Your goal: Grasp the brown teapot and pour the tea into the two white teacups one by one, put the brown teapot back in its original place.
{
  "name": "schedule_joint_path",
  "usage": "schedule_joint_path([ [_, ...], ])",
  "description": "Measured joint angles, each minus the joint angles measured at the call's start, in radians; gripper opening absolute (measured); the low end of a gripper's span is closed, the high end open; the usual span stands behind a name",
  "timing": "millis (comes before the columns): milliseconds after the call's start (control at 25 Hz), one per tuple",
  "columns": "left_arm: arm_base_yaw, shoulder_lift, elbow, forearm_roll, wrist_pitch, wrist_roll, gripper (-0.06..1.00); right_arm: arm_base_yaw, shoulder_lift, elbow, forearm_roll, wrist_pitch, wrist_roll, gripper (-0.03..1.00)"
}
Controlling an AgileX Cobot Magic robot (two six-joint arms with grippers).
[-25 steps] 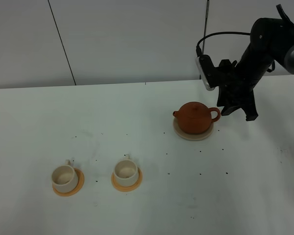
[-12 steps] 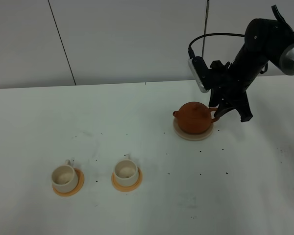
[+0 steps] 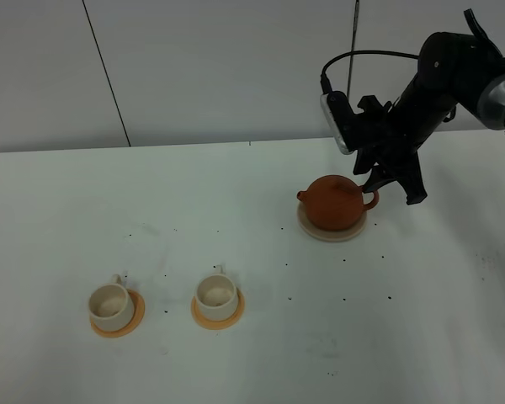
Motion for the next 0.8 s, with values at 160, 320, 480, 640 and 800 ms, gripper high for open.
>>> schedule_joint_path([
  [160, 0.0, 0.0, 0.0, 0.0, 0.0, 0.0, 0.2, 0.001, 0.006, 0.0, 0.0, -0.001, 0.001, 0.3],
  [320, 0.0, 0.0, 0.0, 0.0, 0.0, 0.0, 0.2, 0.001, 0.025, 0.0, 0.0, -0.003, 0.001, 0.3],
  [480, 0.0, 0.0, 0.0, 0.0, 0.0, 0.0, 0.2, 0.001, 0.034, 0.0, 0.002, -0.008, 0.001, 0.3],
  [640, 0.0, 0.0, 0.0, 0.0, 0.0, 0.0, 0.2, 0.001, 0.038, 0.0, 0.002, -0.013, 0.001, 0.3],
  [800, 0.0, 0.0, 0.0, 0.0, 0.0, 0.0, 0.2, 0.001, 0.038, 0.0, 0.002, -0.021, 0.001, 0.3],
])
